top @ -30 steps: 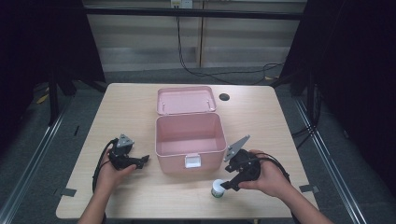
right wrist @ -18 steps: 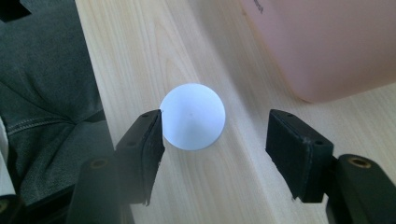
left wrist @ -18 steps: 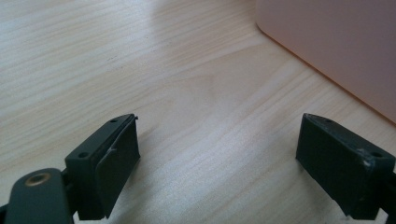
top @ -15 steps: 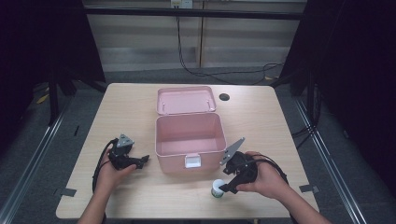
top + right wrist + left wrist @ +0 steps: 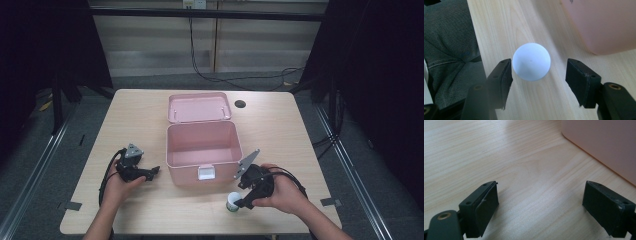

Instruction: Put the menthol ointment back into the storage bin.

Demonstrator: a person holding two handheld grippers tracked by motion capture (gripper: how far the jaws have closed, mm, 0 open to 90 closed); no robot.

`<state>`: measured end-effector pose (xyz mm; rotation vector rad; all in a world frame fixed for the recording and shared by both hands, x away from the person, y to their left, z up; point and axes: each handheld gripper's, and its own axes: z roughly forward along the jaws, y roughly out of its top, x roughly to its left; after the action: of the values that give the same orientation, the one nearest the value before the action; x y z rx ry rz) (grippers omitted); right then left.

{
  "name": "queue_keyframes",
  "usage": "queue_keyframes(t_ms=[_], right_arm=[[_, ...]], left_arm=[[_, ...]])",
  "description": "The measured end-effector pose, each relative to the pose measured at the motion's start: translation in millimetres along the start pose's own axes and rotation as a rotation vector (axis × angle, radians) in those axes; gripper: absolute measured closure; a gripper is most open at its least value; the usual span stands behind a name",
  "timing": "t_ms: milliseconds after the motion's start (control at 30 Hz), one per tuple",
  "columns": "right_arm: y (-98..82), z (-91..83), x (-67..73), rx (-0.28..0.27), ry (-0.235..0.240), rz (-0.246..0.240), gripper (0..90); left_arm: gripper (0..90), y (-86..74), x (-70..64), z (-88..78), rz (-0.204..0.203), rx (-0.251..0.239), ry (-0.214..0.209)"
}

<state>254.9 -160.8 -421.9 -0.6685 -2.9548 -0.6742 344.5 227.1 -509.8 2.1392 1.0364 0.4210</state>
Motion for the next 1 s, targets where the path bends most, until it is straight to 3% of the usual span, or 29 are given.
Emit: queue_keyframes(t_ms=[1000], right_arm=[[4.4,16.1,1.5,0.043,0.023,-0.021,42.8]], left_arm=[[12.7,-0.1,-0.2,0.2,-0.005,-0.004,0.004]])
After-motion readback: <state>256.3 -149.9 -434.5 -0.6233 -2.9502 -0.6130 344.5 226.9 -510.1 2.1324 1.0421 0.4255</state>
